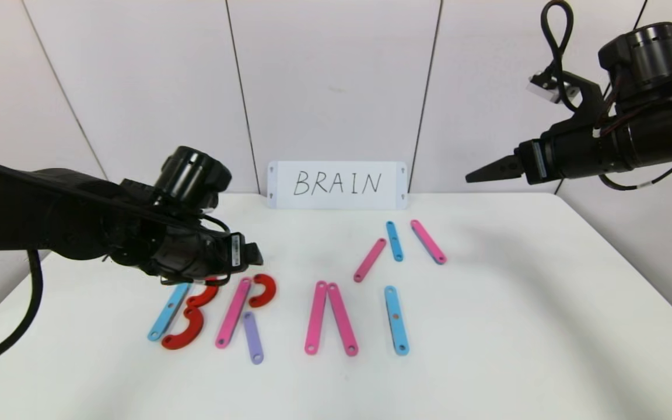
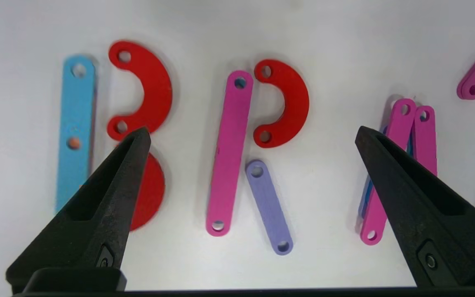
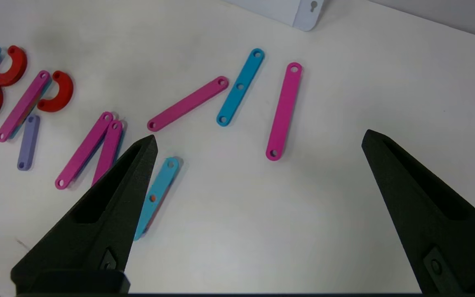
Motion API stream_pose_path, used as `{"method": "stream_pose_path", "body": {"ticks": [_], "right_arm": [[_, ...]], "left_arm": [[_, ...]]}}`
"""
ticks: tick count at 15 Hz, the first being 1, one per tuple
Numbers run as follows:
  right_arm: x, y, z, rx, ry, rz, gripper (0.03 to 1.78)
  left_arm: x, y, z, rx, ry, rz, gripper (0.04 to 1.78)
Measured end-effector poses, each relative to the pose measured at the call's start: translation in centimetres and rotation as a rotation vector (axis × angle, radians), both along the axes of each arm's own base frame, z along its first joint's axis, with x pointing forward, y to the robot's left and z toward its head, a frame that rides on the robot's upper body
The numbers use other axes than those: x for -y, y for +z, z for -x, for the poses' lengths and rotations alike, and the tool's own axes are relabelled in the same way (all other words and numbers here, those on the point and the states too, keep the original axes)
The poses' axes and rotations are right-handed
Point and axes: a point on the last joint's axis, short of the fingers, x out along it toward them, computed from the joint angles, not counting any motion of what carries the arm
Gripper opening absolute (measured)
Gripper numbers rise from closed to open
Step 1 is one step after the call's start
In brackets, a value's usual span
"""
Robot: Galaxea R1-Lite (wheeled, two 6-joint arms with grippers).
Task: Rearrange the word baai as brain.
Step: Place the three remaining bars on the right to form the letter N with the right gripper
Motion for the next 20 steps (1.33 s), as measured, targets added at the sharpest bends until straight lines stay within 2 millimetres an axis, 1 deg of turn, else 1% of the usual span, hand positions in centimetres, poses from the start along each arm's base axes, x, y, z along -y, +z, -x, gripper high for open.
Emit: {"method": "stream_pose_path", "body": {"ticks": [3, 5, 7, 9, 11, 13, 17, 20], "right_arm": [[-1.5, -0.4, 0.2, -0.020, 0.005, 0.009, 1.74], [-3.3, -0.7, 0.4, -0.045, -0.007, 0.006, 1.74], [-5.7, -1.2, 0.7, -0.076, -0.027, 0.009, 1.74], [-8.2, -1.9, 1.1, -0.104, -0.064, 0.023, 1.74], [-10.8, -3.0, 1.2, -0.122, -0.109, 0.035, 1.74], [-12.9, -4.4, 0.7, -0.129, -0.149, 0.035, 1.74], [-16.6, -8.5, -0.7, -0.147, -0.191, 0.064, 1.74], [-18.6, -11.6, -1.9, -0.139, -0.214, 0.086, 1.74]], "left_arm": [[-3.0, 2.1, 0.0, 0.087, -0.202, -0.005, 1.74], [-5.0, 3.6, 0.1, 0.158, -0.329, -0.014, 1.74], [-6.3, 5.2, 0.1, 0.229, -0.366, -0.016, 1.74], [-7.4, 6.4, 0.1, 0.272, -0.339, -0.020, 1.74], [-8.2, 7.1, 0.3, 0.300, -0.319, -0.032, 1.74], [-8.6, 7.6, 0.5, 0.319, -0.316, -0.043, 1.74], [-8.6, 8.0, 0.6, 0.332, -0.315, -0.044, 1.74], [-8.6, 7.9, 0.5, 0.329, -0.316, -0.044, 1.74]]}}
